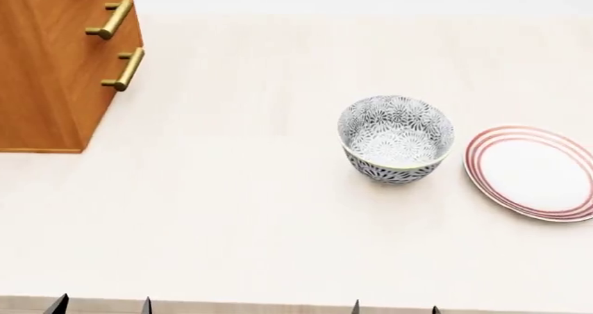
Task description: Put the bowl on top of the cabinet.
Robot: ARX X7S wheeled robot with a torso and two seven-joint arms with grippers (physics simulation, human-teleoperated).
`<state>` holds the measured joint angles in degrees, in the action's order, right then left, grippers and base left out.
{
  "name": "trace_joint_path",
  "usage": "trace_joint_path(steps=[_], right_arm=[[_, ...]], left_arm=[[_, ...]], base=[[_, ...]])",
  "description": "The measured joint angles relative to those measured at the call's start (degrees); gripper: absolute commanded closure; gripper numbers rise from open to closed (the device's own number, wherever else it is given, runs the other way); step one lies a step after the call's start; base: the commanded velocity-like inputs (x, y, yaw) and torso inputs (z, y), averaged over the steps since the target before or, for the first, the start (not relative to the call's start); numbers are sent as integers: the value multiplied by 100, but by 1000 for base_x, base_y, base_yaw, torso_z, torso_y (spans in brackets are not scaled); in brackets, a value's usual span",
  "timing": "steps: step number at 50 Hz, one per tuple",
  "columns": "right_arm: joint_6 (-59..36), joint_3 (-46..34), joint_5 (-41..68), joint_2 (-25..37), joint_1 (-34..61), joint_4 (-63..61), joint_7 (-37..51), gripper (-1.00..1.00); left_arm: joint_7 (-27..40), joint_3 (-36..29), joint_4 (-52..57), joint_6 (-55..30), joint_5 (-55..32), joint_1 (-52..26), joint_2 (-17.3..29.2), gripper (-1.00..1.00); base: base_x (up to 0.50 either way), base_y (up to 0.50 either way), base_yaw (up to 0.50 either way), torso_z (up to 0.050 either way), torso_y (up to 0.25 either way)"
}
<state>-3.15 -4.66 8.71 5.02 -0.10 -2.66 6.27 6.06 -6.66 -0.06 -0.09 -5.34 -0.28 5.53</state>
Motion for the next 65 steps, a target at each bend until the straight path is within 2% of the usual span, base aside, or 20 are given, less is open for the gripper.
trace_joint_path(steps=[15,46,65], right_arm=[[33,-119,95,79,24,36,99,-100],[-78,-321,227,242,0,-89,312,-100],[396,-384,318,432,-671,-892,305,-100]], left_arm=[[110,-100,-27,5,-62,-23,90,-100],[269,-275,12,15,-180,-14,232,-100],[473,-404,940,281,-73,573,359,-100]], base=[[0,376,0,0,0],[29,2,0,0,0],[229,0,0,0,0]])
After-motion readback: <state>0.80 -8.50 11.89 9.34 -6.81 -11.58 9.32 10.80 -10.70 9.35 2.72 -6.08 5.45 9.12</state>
